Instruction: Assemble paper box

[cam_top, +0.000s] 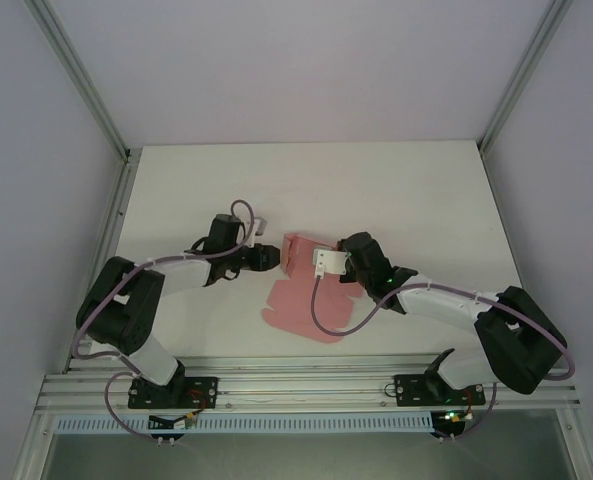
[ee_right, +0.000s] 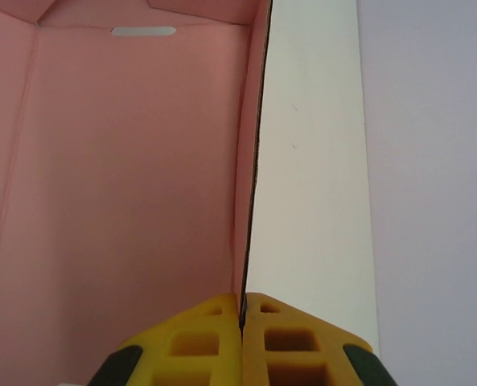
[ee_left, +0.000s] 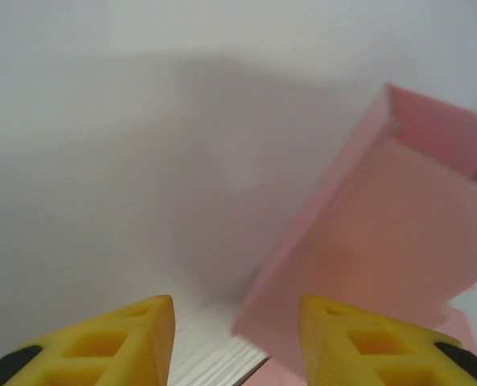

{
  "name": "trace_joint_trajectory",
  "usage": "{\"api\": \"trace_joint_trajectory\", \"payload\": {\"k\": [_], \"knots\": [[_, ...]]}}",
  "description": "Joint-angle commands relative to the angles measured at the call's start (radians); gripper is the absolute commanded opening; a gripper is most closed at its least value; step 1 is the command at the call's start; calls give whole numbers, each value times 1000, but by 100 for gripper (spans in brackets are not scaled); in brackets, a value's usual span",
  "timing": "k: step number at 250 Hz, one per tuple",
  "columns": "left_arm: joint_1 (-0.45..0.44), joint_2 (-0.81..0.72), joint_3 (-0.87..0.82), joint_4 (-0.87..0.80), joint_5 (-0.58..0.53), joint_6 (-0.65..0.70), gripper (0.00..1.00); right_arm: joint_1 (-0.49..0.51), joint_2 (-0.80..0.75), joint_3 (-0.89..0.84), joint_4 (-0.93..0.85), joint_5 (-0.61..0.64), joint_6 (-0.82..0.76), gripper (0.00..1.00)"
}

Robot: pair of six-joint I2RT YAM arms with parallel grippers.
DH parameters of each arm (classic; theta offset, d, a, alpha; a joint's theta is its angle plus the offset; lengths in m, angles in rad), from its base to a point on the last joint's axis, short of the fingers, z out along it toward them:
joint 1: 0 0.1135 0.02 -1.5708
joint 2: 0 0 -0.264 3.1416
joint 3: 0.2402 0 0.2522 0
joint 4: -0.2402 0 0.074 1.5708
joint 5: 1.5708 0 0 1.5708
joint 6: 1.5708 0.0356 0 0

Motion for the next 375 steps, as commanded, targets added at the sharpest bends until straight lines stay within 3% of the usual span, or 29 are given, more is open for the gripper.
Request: {"api": "trace_joint_trajectory", "payload": {"k": [1, 58, 117, 143, 178, 204, 241, 274, 325, 375], "knots": [[-2, 43, 50, 126, 170, 33, 41, 9, 10, -11, -3, -1, -3, 0], [-29, 120, 60, 178, 241, 79, 38, 22, 1, -32, 2, 3, 1, 0], [-125, 71, 83, 16, -120, 217, 39, 102, 5, -83, 27, 113, -2, 0], [-123, 27, 50, -18, -199, 221, 41, 133, 3, -109, 41, 170, 20, 0], [-123, -70, -13, -23, -157, 221, 56, 144, -11, -123, 43, 184, 17, 0], [-124, -130, -31, -31, -101, 230, 56, 161, -3, -117, 78, 216, -38, 0], [-124, -187, -40, -92, -120, 235, 54, 191, 5, -121, 127, 256, -111, 0], [-123, -260, -88, -36, -131, 222, 55, 150, -12, -70, 160, 199, -165, 0], [-89, -311, -105, 0, -268, 179, 57, 45, 57, -9, 304, 78, -347, 0], [-27, -280, -118, 33, -310, 118, 57, -2, 245, -42, 708, 5, -467, 0]]}}
